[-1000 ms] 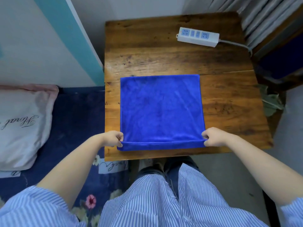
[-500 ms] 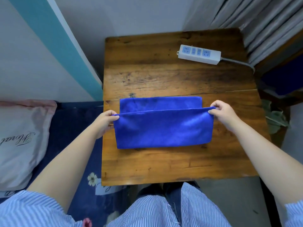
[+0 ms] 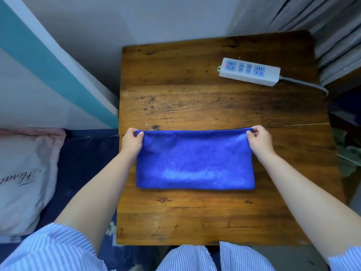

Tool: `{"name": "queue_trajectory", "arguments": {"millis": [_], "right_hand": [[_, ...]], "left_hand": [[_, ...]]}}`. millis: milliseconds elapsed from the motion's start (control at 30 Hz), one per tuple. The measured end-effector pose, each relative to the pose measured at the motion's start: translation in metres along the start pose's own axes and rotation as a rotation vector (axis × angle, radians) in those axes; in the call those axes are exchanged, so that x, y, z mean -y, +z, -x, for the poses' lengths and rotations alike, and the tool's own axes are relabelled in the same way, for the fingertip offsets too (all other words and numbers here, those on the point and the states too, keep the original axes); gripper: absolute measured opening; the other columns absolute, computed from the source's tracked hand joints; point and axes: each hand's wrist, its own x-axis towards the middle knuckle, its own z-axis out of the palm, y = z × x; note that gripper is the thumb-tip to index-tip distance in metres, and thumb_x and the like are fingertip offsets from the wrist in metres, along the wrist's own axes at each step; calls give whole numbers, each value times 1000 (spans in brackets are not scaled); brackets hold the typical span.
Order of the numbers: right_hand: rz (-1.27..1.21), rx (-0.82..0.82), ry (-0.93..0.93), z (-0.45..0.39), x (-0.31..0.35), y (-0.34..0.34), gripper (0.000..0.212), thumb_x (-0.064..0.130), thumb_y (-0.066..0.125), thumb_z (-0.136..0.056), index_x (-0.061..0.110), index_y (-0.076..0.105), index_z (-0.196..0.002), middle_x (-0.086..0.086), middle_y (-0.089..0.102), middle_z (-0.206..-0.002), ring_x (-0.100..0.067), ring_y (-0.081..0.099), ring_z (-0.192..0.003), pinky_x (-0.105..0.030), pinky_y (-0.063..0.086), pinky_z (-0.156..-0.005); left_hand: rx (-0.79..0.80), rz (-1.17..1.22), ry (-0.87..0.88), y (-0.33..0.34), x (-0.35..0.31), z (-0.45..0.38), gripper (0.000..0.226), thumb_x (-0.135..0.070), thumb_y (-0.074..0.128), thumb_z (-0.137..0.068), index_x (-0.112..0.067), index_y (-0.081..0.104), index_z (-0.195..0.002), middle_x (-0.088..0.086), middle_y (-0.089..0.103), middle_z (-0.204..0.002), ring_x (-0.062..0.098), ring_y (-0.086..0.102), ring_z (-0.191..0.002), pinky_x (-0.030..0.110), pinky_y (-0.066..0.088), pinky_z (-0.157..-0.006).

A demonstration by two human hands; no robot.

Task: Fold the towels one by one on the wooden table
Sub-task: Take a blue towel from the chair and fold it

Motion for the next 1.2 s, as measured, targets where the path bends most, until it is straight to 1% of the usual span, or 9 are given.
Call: {"name": "queue_trajectory", "arguments": {"millis": [133, 333, 533, 667, 767, 867, 967, 1033, 1200], "right_hand": [[103, 2, 51, -14, -2, 10, 23, 11, 44, -95, -1, 54, -112, -6, 51, -83, -22, 50, -83, -25, 34, -71], [314, 5, 2, -22, -2, 16, 26, 14, 43, -95, 1, 53, -114, -20, 62, -109, -35, 57, -103, -29, 39, -72], [486, -116, -164, -7, 3, 18, 37, 8, 45, -91, -1, 46, -127, -20, 46, -133, -34, 42, -126, -42, 35, -104], [725, 62, -590, 20, 6, 54, 47, 13, 38, -74, 2, 62, -112, -18, 60, -124, -34, 50, -121, -57, 41, -94], [936, 243, -589, 35, 18, 89, 52, 30, 33, -75, 14, 67, -112, -6, 63, -124, -26, 60, -115, -56, 47, -86], [1009, 307, -602, 34, 21, 107, 54, 39, 30, -77, 21, 67, -113, 1, 63, -124, -20, 60, -114, -53, 48, -87], [1024, 310, -595, 22, 13, 106, 54, 42, 31, -77, 24, 65, -115, 2, 63, -124, -20, 61, -113, -44, 43, -98], [987, 217, -599, 11, 0, 97, 55, 40, 33, -77, 18, 64, -117, -5, 62, -125, -28, 59, -115, -43, 26, -102], [810, 86, -435, -4, -24, 64, 71, 44, 19, -81, 9, 39, -138, -13, 33, -148, -34, 29, -138, -49, 16, -113]], "left_hand": [[-21, -119, -54, 10, -5, -9, 6, -15, 45, -96, -10, 44, -93, 8, 49, -92, 24, 48, -87, 25, 32, -70], [-30, -249, -101, 18, -7, -14, 10, -16, 46, -95, -7, 49, -99, 22, 59, -114, 36, 53, -107, 35, 42, -86], [-230, -370, 61, 27, -4, 1, 42, -13, 51, -91, -1, 43, -130, 18, 44, -135, 33, 37, -128, 37, 29, -107], [-1, -567, 463, 57, 7, 36, 41, -12, 50, -89, 4, 51, -126, 22, 46, -138, 38, 38, -133, 46, 31, -109], [197, -814, 563, 77, 11, 44, 48, -29, 39, -82, -3, 64, -114, 18, 61, -125, 38, 57, -116, 55, 47, -88], [251, -935, 537, 77, 15, 33, 53, -38, 36, -80, -11, 65, -116, 16, 61, -125, 36, 59, -114, 57, 47, -86], [207, -914, 551, 70, 28, 20, 60, -46, 33, -80, -15, 60, -124, 19, 53, -134, 41, 49, -123, 57, 39, -98], [207, -844, 489, 62, 34, 16, 71, -53, 22, -80, -17, 46, -136, 18, 34, -148, 39, 29, -138, 51, 21, -112], [95, -803, 439, 45, 46, 7, 74, -56, 18, -83, -18, 28, -145, 15, 13, -156, 31, 9, -145, 45, 7, -116]]}}
